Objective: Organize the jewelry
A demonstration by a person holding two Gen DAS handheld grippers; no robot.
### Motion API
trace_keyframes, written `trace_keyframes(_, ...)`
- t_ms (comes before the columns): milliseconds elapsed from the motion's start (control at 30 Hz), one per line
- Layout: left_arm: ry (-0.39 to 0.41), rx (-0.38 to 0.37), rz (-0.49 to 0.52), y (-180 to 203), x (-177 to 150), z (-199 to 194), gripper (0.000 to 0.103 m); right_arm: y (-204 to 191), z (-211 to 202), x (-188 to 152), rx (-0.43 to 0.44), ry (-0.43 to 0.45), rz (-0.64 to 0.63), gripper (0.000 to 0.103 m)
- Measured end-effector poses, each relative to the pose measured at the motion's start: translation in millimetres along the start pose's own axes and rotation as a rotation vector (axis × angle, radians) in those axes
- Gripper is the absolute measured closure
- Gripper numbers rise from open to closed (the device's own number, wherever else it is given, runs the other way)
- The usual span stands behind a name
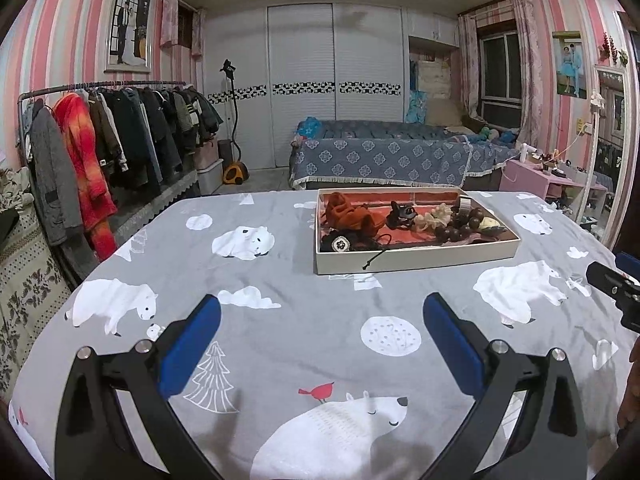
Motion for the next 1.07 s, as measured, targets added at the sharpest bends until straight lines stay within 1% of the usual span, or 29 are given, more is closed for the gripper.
trace_keyframes(733, -0.006, 0.003, -0.011, -0.6, -1.9, -0.2, 0.004, -5.0, -2.9, 2.3, 0.007, 0.011, -0.005, 0.004)
trace_keyframes(833, -0.02, 0.01, -0.024, -3.2, -2.3, 0.9, 0.004, -5.6, -3.2, 2.3, 0.01, 0.009, -0.005, 0.005)
trace_keyframes(900, -0.035, 0.001, -0.029, -3.2, -2.9, 2.6, 0.004, -6.7, -4.1, 2.6, 0.01, 0.008, -0.007, 0.005)
trace_keyframes(1067, -0.04, 0.002, -0.029, -4.2, -4.0, 4.0, 0.004, -8.5, -2.8, 1.2, 0.015, -0.002, -0.005, 0.005)
Point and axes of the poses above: each gripper's, at about its wrist camera, not at the fingertips, and z roughly the way its jaws point, y to its right, x to its top, the point moved 8 cm from there along z, roughly the way its jaws point, and after that the axes turned 15 degrees about -z, right-handed, at the moved point
